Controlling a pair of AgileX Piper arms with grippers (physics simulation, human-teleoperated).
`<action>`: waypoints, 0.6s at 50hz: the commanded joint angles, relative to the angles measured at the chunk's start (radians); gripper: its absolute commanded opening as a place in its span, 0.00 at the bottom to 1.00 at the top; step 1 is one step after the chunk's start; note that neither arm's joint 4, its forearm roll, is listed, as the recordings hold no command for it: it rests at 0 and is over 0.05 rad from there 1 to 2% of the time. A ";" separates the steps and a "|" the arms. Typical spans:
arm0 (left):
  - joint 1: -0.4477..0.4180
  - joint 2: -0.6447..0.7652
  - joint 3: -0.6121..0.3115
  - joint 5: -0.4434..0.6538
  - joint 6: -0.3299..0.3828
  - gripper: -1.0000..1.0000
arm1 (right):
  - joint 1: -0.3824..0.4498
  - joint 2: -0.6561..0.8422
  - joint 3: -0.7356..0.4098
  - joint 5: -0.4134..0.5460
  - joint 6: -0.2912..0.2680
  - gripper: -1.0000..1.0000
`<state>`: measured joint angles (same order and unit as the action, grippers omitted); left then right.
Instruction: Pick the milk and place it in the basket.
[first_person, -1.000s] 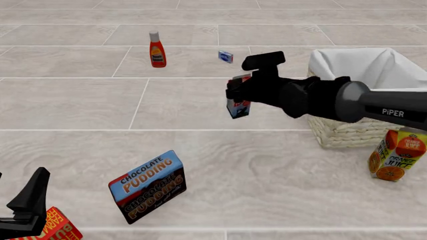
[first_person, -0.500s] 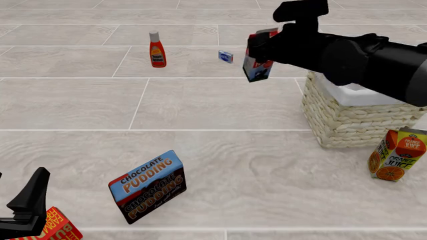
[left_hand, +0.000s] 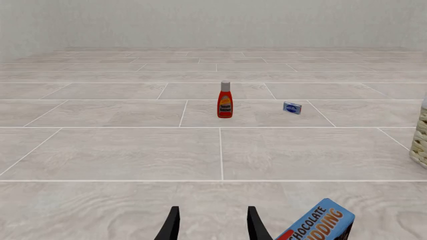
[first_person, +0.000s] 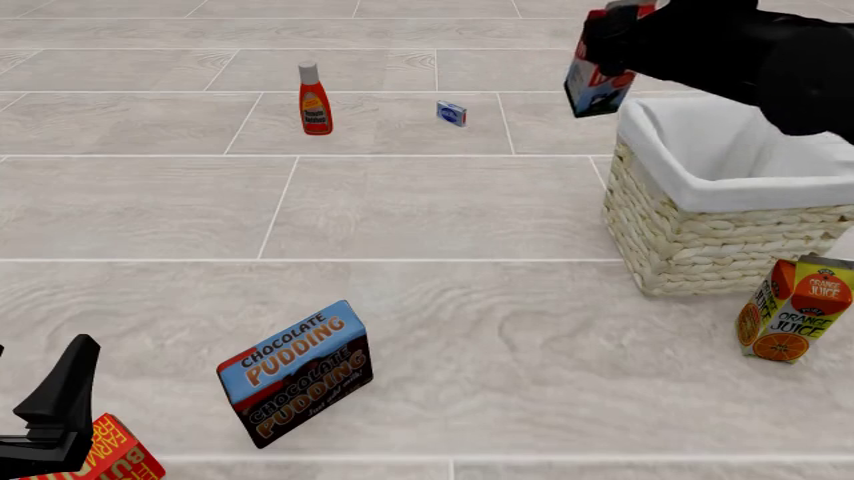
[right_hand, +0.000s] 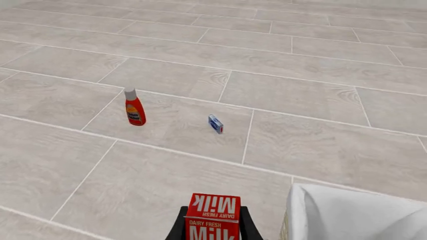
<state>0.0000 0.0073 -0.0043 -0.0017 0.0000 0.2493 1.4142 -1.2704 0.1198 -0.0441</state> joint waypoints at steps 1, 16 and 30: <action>0.000 0.000 0.000 0.000 0.000 1.00 | -0.078 -0.073 0.014 -0.010 0.015 0.00; 0.000 0.000 0.000 0.000 0.000 1.00 | -0.164 -0.133 0.061 -0.014 0.027 0.00; 0.000 0.000 0.000 0.000 0.000 1.00 | -0.233 -0.160 0.101 -0.019 0.024 0.00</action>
<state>0.0000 0.0073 -0.0043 -0.0017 0.0000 0.0628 1.2863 -1.1763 0.1089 -0.0374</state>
